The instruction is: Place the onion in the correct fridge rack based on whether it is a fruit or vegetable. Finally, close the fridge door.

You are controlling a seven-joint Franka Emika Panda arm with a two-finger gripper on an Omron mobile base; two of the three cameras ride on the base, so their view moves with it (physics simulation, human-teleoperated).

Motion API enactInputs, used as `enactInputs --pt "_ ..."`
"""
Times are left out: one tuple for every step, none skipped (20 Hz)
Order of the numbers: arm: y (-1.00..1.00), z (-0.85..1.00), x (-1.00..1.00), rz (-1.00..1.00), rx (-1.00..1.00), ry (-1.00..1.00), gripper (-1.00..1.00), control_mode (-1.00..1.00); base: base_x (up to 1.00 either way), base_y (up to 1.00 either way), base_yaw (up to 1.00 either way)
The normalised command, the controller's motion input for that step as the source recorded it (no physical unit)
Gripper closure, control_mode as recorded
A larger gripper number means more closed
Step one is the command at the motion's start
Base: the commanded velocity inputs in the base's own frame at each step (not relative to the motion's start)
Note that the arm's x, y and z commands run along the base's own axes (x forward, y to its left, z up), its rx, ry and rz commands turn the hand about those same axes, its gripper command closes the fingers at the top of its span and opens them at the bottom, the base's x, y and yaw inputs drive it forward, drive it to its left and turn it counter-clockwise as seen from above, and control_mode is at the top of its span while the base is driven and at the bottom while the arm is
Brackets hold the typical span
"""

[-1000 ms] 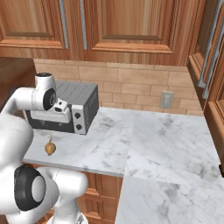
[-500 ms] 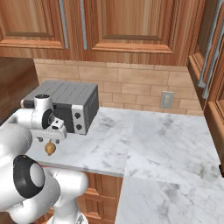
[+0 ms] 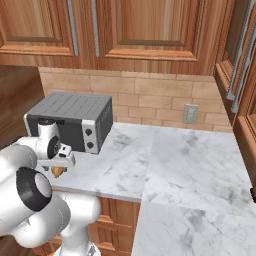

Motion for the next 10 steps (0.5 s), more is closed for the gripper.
enactInputs --pt "0.17 -0.46 0.17 0.00 0.00 0.00 -1.00 -1.00 0.00 0.00 0.00" --pt "0.17 -0.44 0.18 0.00 0.00 0.00 -1.00 -1.00 0.00 0.00 0.00" --pt "0.10 -0.30 0.11 0.00 0.00 0.00 -1.00 -1.00 0.00 0.00 0.00" --pt "0.00 -0.16 0.04 0.00 0.00 -0.01 -1.00 -1.00 0.00 0.00 0.00" --pt "0.00 -0.14 0.06 0.00 0.00 -0.01 -1.00 -1.00 0.00 0.00 0.00" --pt "0.00 -0.14 0.11 0.00 0.00 -0.01 -1.00 -1.00 0.00 0.00 0.00" --pt "0.00 -0.14 0.14 0.00 0.00 -0.01 -1.00 -1.00 0.00 0.00 0.00" --pt "0.00 -0.16 0.14 0.00 0.00 -0.01 -1.00 -1.00 0.00 0.00 0.00" --pt "0.00 -0.12 0.15 0.00 0.00 -0.01 -1.00 -1.00 0.00 0.00 0.00" --pt "0.00 -0.11 0.14 0.00 0.00 -0.01 -1.00 -1.00 0.00 0.00 0.00"
